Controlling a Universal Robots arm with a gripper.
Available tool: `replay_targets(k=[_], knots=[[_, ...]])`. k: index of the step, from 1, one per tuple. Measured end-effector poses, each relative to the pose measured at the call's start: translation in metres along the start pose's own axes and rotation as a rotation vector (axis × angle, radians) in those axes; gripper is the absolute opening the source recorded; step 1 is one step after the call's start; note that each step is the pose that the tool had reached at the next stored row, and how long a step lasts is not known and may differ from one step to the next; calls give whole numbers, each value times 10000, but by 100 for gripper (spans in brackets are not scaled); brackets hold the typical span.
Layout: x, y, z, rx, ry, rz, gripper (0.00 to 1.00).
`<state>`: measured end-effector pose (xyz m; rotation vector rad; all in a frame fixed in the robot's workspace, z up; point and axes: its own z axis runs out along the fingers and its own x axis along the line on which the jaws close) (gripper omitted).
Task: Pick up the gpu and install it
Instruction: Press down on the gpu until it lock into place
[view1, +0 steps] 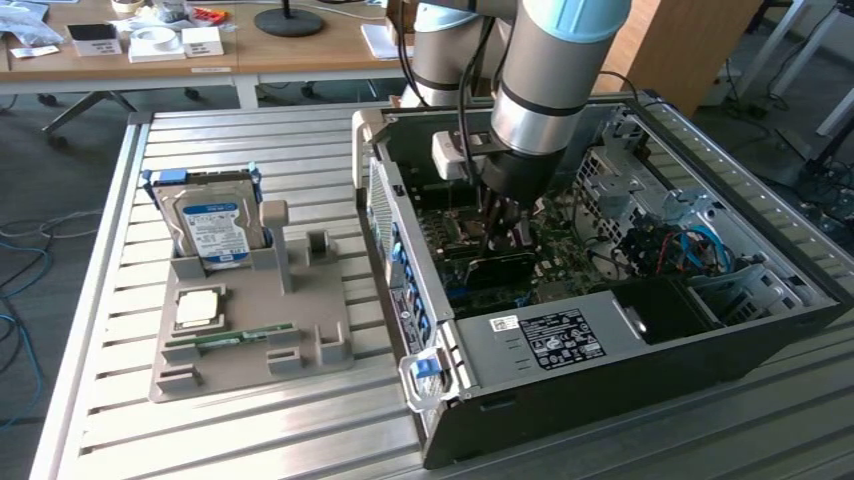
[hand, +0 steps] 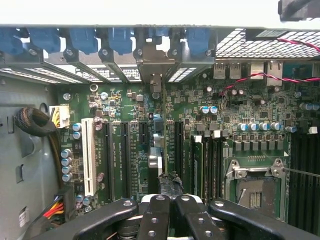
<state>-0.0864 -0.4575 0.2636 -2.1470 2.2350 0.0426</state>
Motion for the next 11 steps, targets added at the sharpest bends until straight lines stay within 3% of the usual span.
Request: replay_targets(k=[11], knots=[[1, 0, 11, 0, 1, 0, 11]])
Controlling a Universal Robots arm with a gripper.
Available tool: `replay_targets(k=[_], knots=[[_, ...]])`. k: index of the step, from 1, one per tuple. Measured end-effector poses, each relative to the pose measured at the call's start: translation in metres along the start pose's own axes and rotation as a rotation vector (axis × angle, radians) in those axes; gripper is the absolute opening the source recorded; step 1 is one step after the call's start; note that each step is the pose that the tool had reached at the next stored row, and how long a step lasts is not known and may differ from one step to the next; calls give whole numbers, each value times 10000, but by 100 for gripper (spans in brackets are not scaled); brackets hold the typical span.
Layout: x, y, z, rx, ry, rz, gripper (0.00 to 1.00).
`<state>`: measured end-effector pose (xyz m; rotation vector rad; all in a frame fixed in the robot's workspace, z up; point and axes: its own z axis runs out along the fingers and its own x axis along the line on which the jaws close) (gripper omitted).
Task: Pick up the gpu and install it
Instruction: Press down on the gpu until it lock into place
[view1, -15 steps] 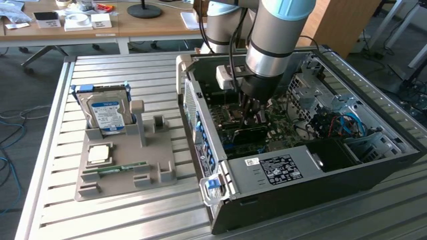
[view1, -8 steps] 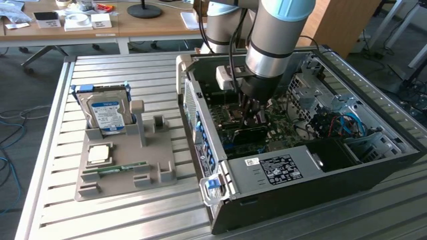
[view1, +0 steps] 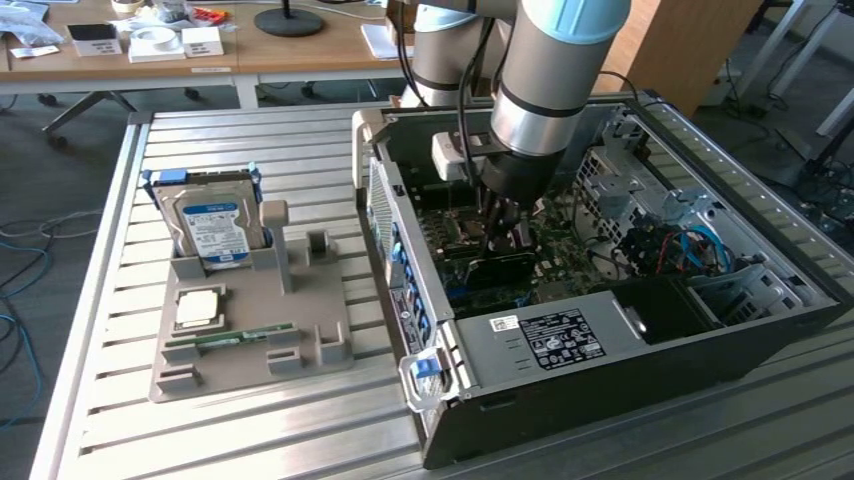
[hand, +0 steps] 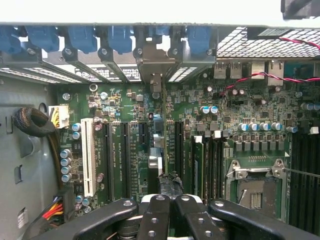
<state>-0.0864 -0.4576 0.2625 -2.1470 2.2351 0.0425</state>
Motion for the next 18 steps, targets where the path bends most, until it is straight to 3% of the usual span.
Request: replay_targets(k=[18], knots=[[1, 0, 13, 0, 1, 0, 11]])
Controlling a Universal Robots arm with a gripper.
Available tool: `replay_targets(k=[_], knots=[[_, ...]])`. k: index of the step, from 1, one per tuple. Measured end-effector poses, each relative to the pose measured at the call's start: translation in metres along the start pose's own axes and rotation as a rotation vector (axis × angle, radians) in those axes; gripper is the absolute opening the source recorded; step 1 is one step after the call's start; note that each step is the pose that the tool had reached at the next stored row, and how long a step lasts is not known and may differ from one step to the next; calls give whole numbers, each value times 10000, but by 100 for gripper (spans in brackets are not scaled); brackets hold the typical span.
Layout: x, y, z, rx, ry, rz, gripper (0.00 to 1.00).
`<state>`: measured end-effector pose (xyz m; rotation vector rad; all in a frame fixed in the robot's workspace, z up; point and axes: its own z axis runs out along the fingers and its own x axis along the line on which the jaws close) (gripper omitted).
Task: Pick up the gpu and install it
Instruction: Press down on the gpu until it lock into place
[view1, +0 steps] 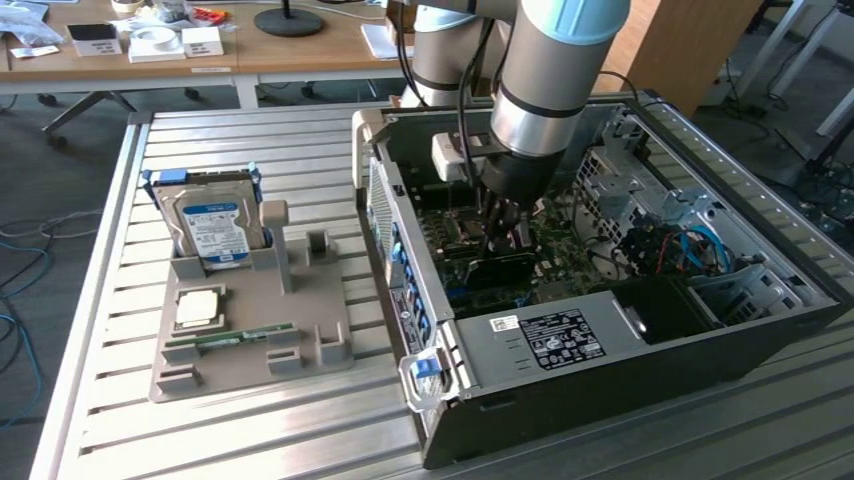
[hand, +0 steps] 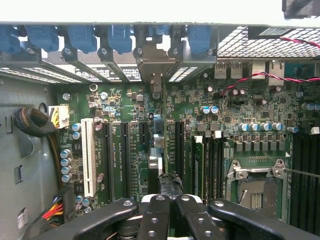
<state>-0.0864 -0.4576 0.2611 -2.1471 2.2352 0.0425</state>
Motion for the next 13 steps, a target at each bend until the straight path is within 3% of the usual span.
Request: replay_targets(k=[13], knots=[[4, 0, 10, 0, 0, 0, 11]])
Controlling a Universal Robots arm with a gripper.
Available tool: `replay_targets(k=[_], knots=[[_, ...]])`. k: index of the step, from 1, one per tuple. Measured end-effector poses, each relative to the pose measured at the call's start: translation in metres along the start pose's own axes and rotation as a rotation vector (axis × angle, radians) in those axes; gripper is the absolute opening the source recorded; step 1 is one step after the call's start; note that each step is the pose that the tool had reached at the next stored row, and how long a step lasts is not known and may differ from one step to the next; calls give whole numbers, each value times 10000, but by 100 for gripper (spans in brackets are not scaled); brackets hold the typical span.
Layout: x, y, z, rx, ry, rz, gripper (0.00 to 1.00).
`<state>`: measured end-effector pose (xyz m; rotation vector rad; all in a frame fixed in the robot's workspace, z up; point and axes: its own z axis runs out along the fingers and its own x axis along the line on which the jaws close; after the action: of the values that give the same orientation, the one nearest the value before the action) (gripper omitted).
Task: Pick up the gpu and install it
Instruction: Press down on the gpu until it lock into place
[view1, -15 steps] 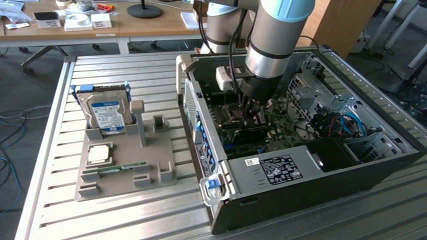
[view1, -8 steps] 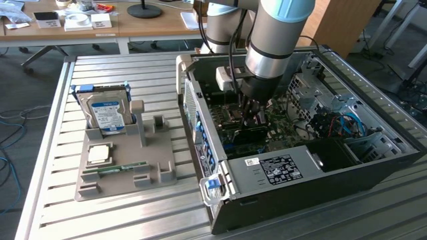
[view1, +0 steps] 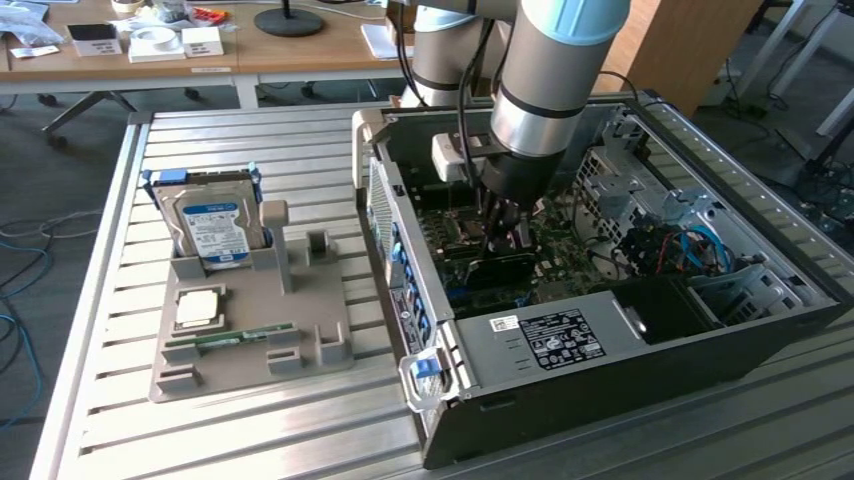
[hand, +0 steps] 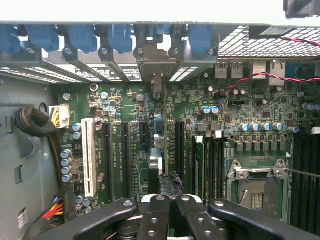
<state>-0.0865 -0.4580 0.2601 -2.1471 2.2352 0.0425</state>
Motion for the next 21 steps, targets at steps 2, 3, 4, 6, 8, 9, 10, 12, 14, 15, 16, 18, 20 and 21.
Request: replay_targets(k=[2, 3, 4, 6, 8, 9, 10, 12, 14, 15, 16, 18, 20, 21], knots=[[0, 0, 0, 0, 0, 0, 11], [0, 0, 0, 0, 0, 0, 11], [0, 0, 0, 0, 0, 0, 11], [0, 0, 0, 1, 0, 0, 11], [0, 0, 0, 0, 0, 0, 11], [0, 0, 0, 0, 0, 0, 11], [0, 0, -1, 0, -1, 0, 11], [-3, 0, -14, 6, -19, 1, 11], [-3, 0, -58, 3, -5, 1, 11], [-4, -1, -84, 1, -1, 1, 11], [-6, -1, -105, 2, -4, 0, 11], [-8, -1, -151, 0, 0, 0, 11], [-10, -2, -201, 1, -1, 0, 11], [-12, -2, -226, 1, -1, 1, 11]])
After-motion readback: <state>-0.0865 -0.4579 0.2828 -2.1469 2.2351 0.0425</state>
